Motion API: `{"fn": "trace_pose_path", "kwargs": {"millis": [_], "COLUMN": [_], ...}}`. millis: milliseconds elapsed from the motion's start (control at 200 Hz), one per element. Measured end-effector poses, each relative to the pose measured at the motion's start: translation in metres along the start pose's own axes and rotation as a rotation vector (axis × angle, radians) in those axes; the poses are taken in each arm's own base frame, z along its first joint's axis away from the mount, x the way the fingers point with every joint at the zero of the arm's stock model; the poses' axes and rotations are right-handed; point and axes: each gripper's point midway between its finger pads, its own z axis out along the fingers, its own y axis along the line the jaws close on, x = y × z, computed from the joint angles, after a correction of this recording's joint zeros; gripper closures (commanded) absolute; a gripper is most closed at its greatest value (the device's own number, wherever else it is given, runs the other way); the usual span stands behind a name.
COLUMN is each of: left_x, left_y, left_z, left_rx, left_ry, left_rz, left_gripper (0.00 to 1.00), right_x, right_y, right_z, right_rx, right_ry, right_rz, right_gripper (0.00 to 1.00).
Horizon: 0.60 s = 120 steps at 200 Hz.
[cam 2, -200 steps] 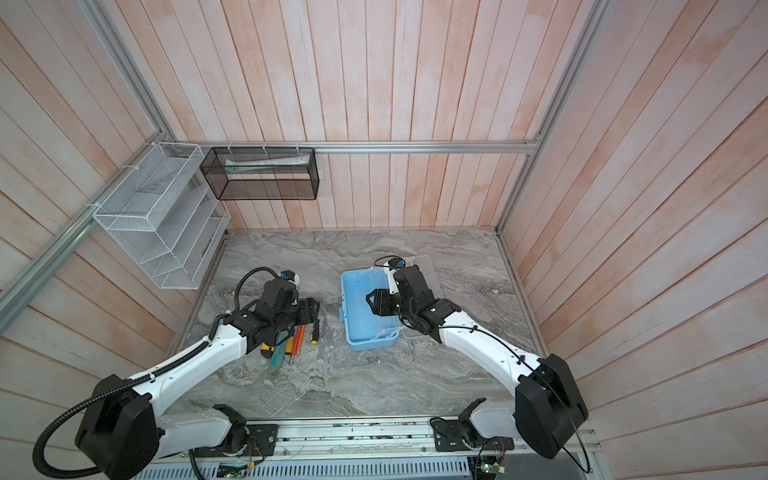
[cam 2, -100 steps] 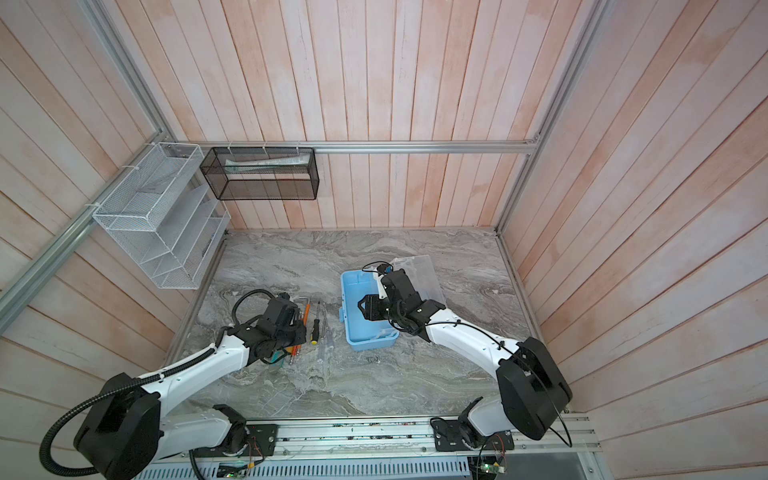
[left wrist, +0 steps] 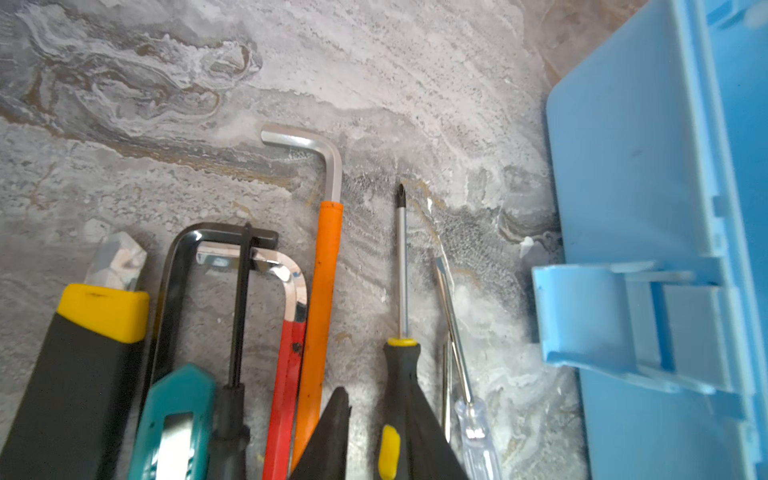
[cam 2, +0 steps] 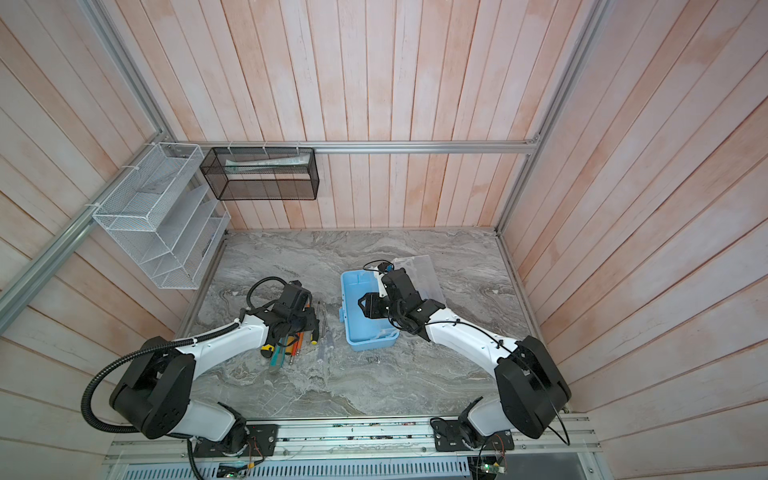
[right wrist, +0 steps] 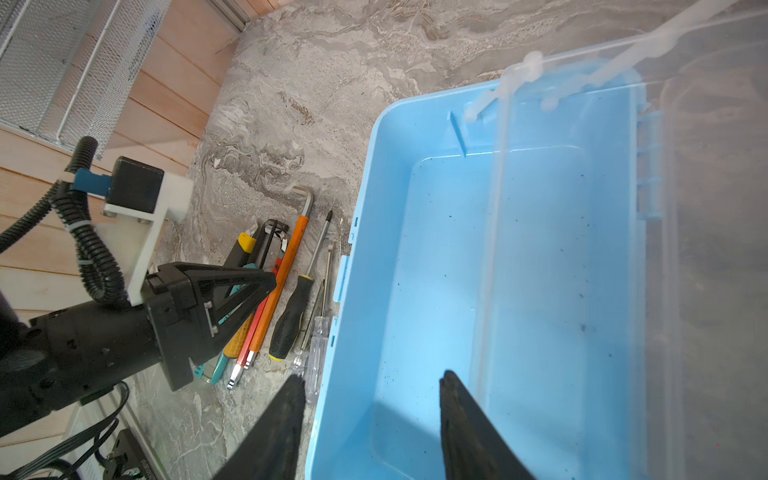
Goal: Pack the tool kit
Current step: 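Lower the left gripper and grasp the orange-handled hex key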
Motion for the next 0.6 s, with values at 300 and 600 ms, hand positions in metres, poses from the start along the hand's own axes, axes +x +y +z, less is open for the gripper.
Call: {"fn": "trace_pose_path", "kwargs": {"millis": [300, 600], "left_x": [-0.006, -0.003], "left_y": [0.009, 0.014], "left_z": [0.010, 0.016], "left_rx": [-0.043, -0.061], "left_ry": [0.005, 0.022], "left_rz": [-0.008, -0.006], "left_gripper": [0.70, 0.69], "right_x": [-0.004, 0.003], "right_y": [-0.007, -0.013], "right_z": [0.004, 0.014], "right_rx": [0.001, -0.005], "right_ry": [-0.005, 0.031], "right_rz": [0.015, 0.028], "right_gripper": [0.50, 0.50]}}
